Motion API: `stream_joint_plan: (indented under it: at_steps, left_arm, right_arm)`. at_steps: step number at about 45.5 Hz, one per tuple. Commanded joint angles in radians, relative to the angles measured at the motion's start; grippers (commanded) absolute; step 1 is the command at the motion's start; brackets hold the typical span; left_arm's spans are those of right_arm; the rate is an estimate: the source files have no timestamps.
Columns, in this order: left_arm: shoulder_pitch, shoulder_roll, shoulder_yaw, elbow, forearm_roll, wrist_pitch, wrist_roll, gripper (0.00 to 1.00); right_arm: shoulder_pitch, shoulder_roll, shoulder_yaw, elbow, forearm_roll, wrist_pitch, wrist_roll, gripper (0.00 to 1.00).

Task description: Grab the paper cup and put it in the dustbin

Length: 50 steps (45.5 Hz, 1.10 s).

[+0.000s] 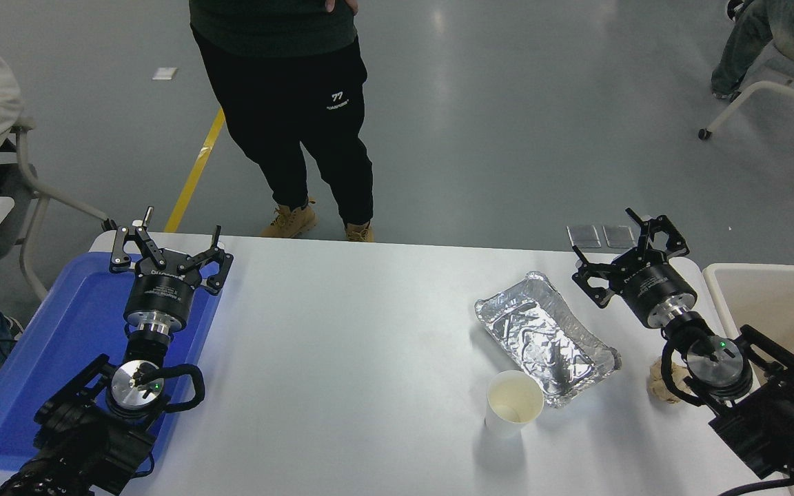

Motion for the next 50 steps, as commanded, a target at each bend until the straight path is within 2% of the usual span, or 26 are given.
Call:
stream_joint_plan:
  at_steps: [1,26,40,50]
  left_arm:
    - [0.001,0.0,-0.001,0.0,0.001,0.0,0.001,1.0]
    - [-0.001,0.0,-0.001,0.001,0.001,0.0,-0.001,1.0]
    - [-0.001,0.0,0.001,0.0,0.001,0.0,-0.001,1.0]
    - [-0.001,0.0,-0.001,0.0,0.001,0.0,-0.001,1.0]
  right_arm:
    - [-0.001,-0.001,0.001,0.0,0.0,0.0,0.0,1.0]
    - [0.002,0.005,-0.008,0.002,-0.005,0.001,0.0,1.0]
    - [0.012,-0.005,-0.007,0.029,-0.066,-0.003,0.0,1.0]
    - [0.042,-0.096,-0.08,0.083,-0.133,-0.011,0.0,1.0]
